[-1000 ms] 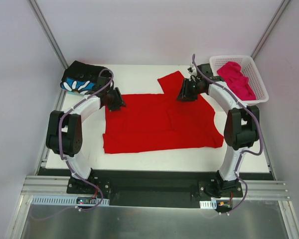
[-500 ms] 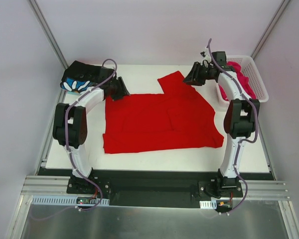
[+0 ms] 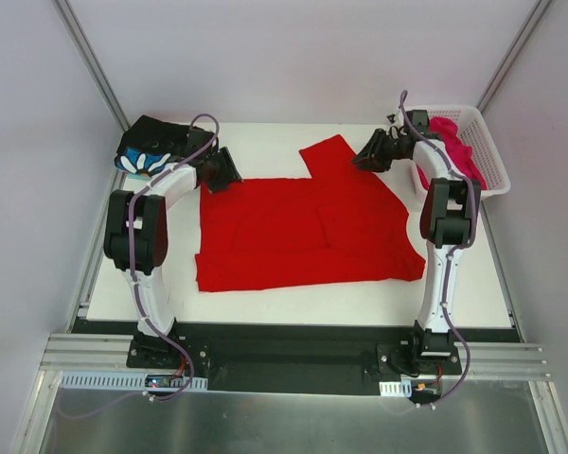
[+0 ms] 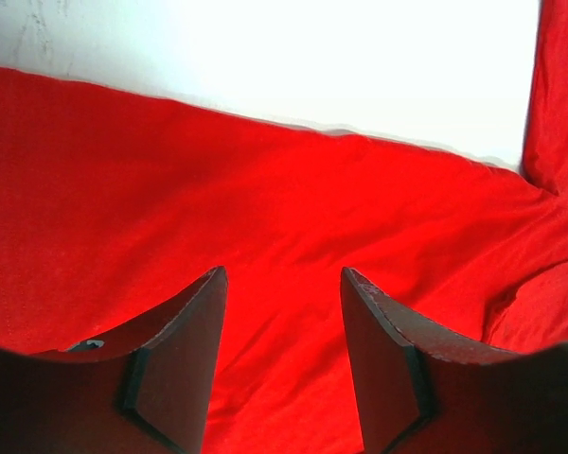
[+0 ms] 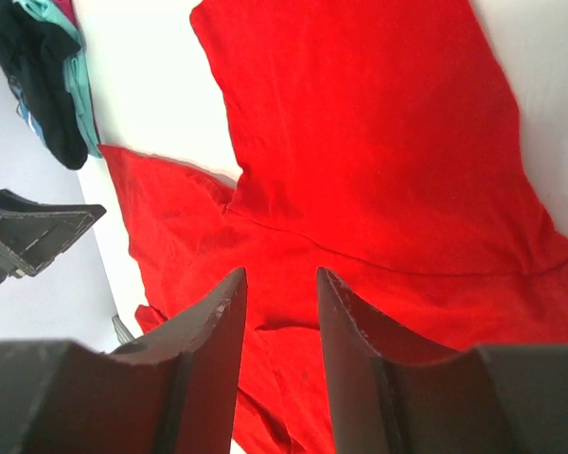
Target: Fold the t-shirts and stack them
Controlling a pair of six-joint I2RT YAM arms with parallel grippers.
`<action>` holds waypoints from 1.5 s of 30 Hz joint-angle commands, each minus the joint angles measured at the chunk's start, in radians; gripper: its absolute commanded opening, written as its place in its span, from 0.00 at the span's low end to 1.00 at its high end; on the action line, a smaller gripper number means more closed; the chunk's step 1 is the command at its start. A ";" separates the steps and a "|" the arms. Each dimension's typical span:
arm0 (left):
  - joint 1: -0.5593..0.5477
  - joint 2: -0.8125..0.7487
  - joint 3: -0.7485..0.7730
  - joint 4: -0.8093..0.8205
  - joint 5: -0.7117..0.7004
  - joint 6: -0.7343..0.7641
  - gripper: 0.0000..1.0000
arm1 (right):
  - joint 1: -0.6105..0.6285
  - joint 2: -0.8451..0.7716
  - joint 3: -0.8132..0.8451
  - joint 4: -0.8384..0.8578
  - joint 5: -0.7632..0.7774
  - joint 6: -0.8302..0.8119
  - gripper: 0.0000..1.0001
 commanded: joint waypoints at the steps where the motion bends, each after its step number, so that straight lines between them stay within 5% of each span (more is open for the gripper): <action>1: -0.025 -0.103 -0.013 -0.007 -0.100 0.041 0.52 | 0.041 -0.058 0.108 -0.208 0.107 -0.099 0.38; 7: -0.142 -0.169 0.052 -0.295 -0.471 0.039 0.55 | 0.145 -0.271 -0.096 -0.487 0.622 -0.104 0.36; 9: -0.172 -0.170 0.039 -0.421 -0.528 0.008 0.56 | 0.199 -0.366 -0.188 -0.504 0.737 -0.073 0.36; 13: -0.231 -0.303 -0.151 -0.384 -0.539 -0.077 0.57 | 0.286 -0.482 -0.421 -0.481 0.954 -0.051 0.38; 20: -0.297 -0.465 -0.381 -0.340 -0.542 -0.170 0.57 | 0.319 -0.602 -0.708 -0.325 1.031 -0.039 0.38; 27: -0.387 -0.578 -0.558 -0.251 -0.599 -0.288 0.57 | 0.317 -0.676 -0.826 -0.205 1.022 -0.030 0.38; 45: -0.651 -0.494 -0.719 -0.231 -0.720 -0.549 0.57 | 0.242 -0.699 -0.836 -0.133 0.994 -0.047 0.38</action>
